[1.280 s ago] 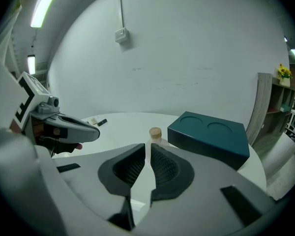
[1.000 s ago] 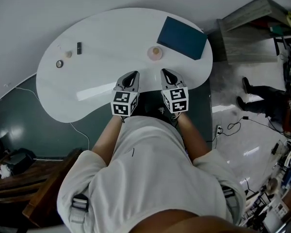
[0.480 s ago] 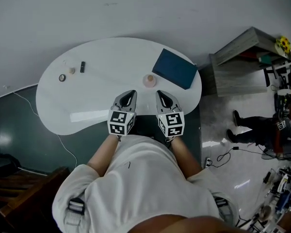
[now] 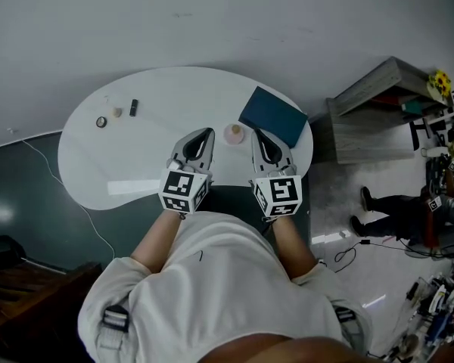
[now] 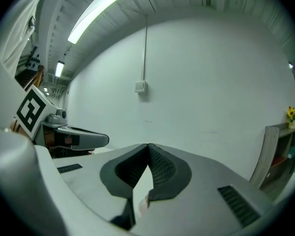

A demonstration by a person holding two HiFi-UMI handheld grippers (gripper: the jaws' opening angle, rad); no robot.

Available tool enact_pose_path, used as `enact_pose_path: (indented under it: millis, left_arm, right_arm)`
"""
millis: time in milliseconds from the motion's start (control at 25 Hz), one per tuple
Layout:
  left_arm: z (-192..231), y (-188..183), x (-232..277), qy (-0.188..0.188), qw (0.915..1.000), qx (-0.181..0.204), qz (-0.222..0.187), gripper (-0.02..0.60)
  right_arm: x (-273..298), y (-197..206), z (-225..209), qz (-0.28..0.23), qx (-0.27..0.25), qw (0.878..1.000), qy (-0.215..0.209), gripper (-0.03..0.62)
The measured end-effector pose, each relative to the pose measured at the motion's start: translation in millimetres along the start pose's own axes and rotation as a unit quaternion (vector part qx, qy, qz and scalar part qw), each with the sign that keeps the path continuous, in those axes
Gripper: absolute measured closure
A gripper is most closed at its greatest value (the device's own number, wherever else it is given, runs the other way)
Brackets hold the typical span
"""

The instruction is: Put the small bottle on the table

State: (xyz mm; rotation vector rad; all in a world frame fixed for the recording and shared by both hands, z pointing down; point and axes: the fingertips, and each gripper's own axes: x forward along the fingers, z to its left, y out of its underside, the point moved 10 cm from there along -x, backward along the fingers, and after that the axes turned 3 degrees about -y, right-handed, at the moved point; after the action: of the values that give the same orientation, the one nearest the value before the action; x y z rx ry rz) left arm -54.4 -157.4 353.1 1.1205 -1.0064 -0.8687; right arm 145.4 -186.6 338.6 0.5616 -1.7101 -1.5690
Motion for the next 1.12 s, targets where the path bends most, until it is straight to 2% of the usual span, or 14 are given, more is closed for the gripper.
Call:
enact_pose_path:
  millis: [240,400,1120]
  left_arm:
    - [3,-34,-9,-0.009,0.9983,0.021,-0.053,0.569]
    - [3,-45,-15,-0.006,0.9971,0.027,-0.071,0.569]
    - [0,-41,-14,-0.003,0.9974,0.029,-0.066,0.569]
  right_arm:
    - [-7,-24,-9,-0.034,-0.013,0.999,0.018,0.597]
    - [-7,-26,-6,-0.037,-0.014,0.999,0.023,0.597]
    - [-13,-25,-3,-0.032,-0.022,0.999,0.028,0.597]
